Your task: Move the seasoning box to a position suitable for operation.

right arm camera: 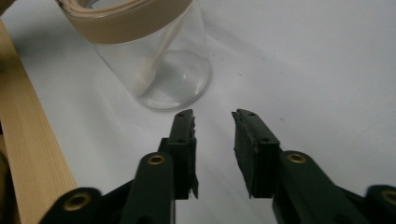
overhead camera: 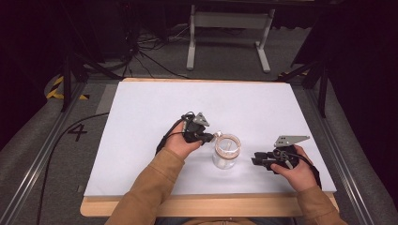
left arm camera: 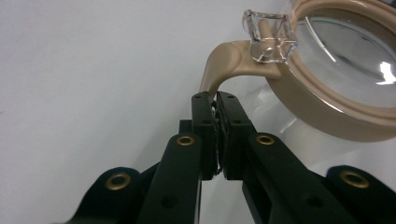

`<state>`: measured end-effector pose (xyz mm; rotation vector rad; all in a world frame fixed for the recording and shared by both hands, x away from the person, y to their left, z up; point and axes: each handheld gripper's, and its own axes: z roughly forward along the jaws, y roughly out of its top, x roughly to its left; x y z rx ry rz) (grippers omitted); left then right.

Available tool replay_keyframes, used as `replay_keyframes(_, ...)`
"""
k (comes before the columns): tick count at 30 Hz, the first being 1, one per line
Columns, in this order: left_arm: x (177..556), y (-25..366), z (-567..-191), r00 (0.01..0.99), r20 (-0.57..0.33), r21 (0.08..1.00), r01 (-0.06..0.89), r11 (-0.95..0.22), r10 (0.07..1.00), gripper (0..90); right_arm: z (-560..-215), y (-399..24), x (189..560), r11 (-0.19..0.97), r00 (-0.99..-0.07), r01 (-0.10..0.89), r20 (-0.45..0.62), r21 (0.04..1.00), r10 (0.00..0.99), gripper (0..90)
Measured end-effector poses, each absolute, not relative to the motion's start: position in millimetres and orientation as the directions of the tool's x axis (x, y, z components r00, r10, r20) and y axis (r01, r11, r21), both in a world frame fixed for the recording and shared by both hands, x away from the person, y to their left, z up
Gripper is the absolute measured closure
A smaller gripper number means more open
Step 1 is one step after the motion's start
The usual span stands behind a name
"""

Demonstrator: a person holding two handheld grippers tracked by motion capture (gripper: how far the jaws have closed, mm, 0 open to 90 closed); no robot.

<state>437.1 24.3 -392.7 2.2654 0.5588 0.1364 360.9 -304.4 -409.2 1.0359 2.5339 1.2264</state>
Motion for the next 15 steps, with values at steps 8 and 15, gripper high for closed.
replay_keyframes(8,425,45,-381,0.877,-0.093,0.744,0.375,-0.553,0.471,87.5,-410,-288,373,0.495,-0.797,0.456,0.092,0.740,0.597,89.5)
replay_keyframes(15,418,63,-382,0.853,-0.089,0.740,0.402,-0.540,0.514,86.4,-420,-272,386,0.522,-0.803,0.442,0.063,0.730,0.593,90.0)
